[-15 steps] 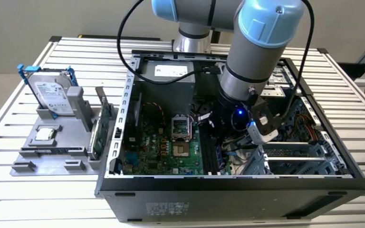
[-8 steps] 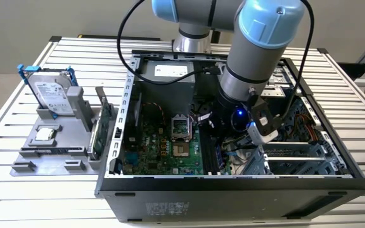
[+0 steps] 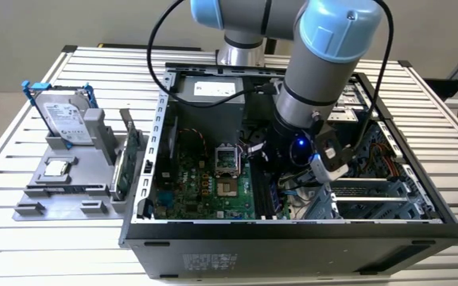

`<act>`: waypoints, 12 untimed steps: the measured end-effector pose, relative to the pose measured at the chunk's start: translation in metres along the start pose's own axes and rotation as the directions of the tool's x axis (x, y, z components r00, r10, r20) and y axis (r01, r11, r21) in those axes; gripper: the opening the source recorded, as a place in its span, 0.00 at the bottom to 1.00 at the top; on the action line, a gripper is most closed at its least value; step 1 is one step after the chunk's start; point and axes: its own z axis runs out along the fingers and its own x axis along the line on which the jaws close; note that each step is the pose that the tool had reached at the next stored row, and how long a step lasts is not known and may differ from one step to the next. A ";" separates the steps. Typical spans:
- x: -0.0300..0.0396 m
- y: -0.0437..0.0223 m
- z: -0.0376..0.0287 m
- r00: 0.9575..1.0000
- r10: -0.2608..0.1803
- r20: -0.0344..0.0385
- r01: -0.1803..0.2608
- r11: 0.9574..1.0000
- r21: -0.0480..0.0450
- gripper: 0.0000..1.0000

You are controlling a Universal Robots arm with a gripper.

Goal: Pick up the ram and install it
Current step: 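Insert the ram into the slot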

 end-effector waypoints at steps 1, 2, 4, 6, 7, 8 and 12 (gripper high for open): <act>0.0000 0.0000 0.0007 1.000 0.000 0.000 0.000 1.000 0.000 0.00; 0.0000 0.0000 0.0010 1.000 0.000 0.000 0.000 1.000 0.000 0.00; -0.0001 0.0000 0.0012 1.000 0.000 0.000 0.000 1.000 0.000 0.00; -0.0001 0.0000 0.0013 1.000 0.000 0.000 0.000 1.000 0.000 0.00; -0.0001 0.0000 0.0014 1.000 0.000 0.000 0.000 1.000 0.000 0.00; -0.0001 0.0000 0.0014 1.000 0.000 0.000 0.000 1.000 0.000 0.00; 0.0000 0.0000 0.0014 1.000 0.000 0.000 0.000 1.000 0.000 0.00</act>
